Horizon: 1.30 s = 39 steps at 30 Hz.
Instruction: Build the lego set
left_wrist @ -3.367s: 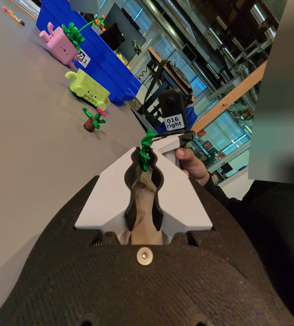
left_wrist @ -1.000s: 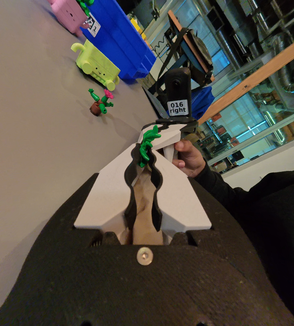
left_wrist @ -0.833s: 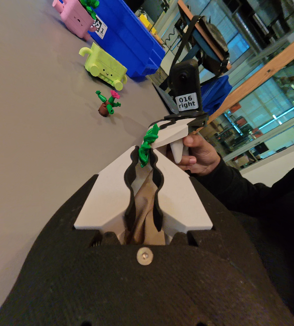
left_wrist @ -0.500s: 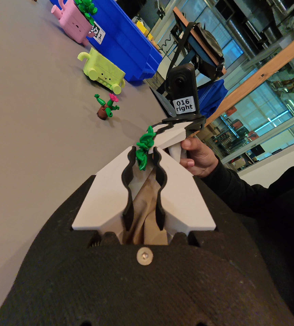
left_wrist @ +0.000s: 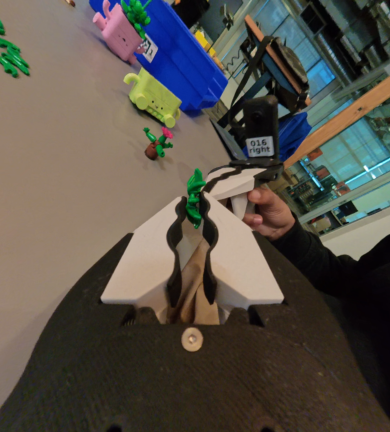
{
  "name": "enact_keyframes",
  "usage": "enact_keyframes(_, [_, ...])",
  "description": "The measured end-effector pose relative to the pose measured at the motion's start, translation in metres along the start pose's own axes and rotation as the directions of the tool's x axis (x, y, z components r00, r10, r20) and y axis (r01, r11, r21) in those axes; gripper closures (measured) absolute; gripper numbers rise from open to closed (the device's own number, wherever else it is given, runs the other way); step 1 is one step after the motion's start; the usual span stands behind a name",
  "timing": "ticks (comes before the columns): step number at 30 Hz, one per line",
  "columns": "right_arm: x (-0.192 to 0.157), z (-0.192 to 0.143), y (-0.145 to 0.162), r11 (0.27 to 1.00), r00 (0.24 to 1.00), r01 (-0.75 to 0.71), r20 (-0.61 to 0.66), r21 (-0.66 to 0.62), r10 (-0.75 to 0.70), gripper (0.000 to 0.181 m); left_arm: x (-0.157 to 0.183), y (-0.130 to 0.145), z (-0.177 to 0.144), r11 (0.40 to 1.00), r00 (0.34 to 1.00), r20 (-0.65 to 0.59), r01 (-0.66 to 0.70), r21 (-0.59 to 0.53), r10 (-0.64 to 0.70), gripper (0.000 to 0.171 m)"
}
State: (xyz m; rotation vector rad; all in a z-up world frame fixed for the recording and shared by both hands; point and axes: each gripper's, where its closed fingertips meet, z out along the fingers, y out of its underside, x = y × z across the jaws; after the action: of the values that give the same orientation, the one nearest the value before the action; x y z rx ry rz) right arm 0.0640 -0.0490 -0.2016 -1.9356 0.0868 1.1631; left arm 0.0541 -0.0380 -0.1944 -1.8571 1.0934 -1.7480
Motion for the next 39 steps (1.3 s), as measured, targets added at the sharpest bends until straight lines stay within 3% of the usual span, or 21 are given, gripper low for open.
enact_keyframes(5, [0.017, -0.004, 0.005, 0.991, 0.977, 0.114, -0.171, -0.066, -0.124, 0.177, -0.017, 0.011, 0.001, 0.987, 0.991, 0.122, -0.041, -0.156, 0.060, 0.159])
enact_keyframes(9, [0.017, -0.001, 0.006, 0.986, 0.969, 0.147, -0.191, -0.078, -0.160, 0.177, -0.029, 0.009, 0.000, 0.973, 0.972, 0.201, -0.077, -0.216, 0.122, 0.159])
enact_keyframes(12, [0.017, -0.002, 0.004, 0.990, 0.975, 0.129, -0.175, -0.059, -0.138, 0.177, -0.033, 0.004, -0.003, 0.981, 0.976, 0.199, -0.048, -0.189, 0.086, 0.156])
enact_keyframes(16, [0.018, -0.004, 0.003, 0.989, 0.973, 0.136, -0.184, -0.051, -0.143, 0.177, -0.042, -0.009, -0.013, 0.989, 0.967, 0.243, -0.040, -0.143, 0.075, 0.133])
enact_keyframes(20, [0.016, -0.003, 0.002, 0.984, 0.966, 0.171, -0.186, -0.056, -0.179, 0.177, -0.045, -0.031, -0.032, 0.988, 0.937, 0.313, -0.138, -0.073, 0.154, 0.123])
enact_keyframes(22, [0.005, -0.001, 0.001, 0.985, 0.978, 0.167, -0.119, -0.035, -0.170, 0.177, -0.020, -0.040, -0.033, 0.964, 0.941, 0.215, -0.263, -0.025, 0.262, 0.125])
enact_keyframes(24, [-0.014, 0.001, -0.001, 0.995, 0.995, 0.099, 0.025, -0.003, -0.099, 0.177, 0.011, -0.030, -0.027, 0.931, 0.930, 0.040, -0.363, -0.038, 0.364, 0.132])
enact_keyframes(27, [-0.047, -0.003, 0.002, 0.998, 0.955, -0.052, 0.291, -0.037, 0.061, 0.177, 0.045, -0.002, -0.021, 0.905, 0.898, -0.197, -0.416, -0.090, 0.393, 0.137])
enact_keyframes(29, [-0.061, -0.006, 0.008, 0.989, 0.911, -0.114, 0.387, -0.095, 0.142, 0.177, 0.061, 0.008, -0.020, 0.893, 0.869, -0.291, -0.441, -0.091, 0.399, 0.148])
enact_keyframes(34, [-0.081, -0.008, 0.023, 0.961, 0.827, -0.168, 0.500, -0.218, 0.258, 0.177, 0.088, 0.024, -0.022, 0.867, 0.806, -0.433, -0.489, -0.100, 0.404, 0.159])
enact_keyframes(39, [-0.090, -0.012, 0.024, 0.946, 0.763, -0.205, 0.565, -0.250, 0.315, 0.177, 0.092, 0.025, -0.024, 0.860, 0.795, -0.441, -0.502, -0.093, 0.417, 0.168])
